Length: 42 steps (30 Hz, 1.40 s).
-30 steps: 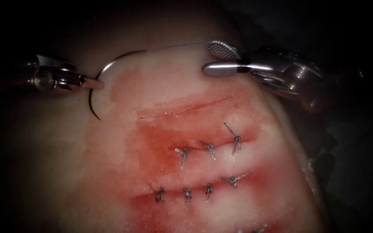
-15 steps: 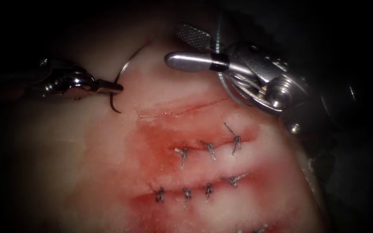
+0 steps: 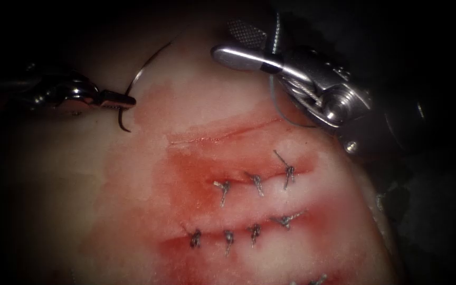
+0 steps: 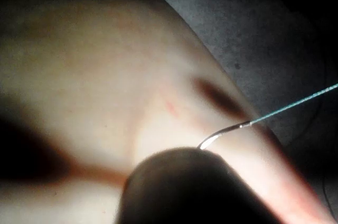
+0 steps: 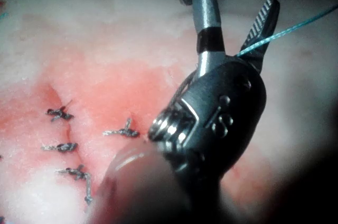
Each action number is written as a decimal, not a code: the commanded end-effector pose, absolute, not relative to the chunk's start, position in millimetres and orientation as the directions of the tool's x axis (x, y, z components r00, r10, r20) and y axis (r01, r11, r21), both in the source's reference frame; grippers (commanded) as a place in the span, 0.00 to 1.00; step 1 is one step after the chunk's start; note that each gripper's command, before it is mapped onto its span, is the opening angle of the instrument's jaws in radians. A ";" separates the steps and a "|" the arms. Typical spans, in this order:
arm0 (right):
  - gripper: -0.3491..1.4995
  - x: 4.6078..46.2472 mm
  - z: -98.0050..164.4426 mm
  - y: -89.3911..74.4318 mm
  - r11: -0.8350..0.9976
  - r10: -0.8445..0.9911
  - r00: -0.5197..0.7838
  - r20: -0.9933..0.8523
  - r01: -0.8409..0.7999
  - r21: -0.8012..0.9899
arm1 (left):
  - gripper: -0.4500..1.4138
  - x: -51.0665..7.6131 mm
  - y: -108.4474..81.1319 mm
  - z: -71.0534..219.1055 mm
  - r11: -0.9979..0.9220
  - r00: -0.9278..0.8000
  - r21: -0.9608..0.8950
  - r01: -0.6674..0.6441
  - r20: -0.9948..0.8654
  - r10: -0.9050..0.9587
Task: Wound Closure
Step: Pass the needle to the right gripper
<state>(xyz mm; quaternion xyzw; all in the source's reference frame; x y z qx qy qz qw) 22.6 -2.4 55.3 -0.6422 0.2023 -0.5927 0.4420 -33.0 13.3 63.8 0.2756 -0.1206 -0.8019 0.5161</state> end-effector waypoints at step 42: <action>0.98 27.3 57.5 -5.8 -0.425 -0.863 0.181 0.471 0.244 -0.872 | 0.00 -38.8 13.2 67.1 -0.525 -0.177 0.800 0.291 -0.494 -0.851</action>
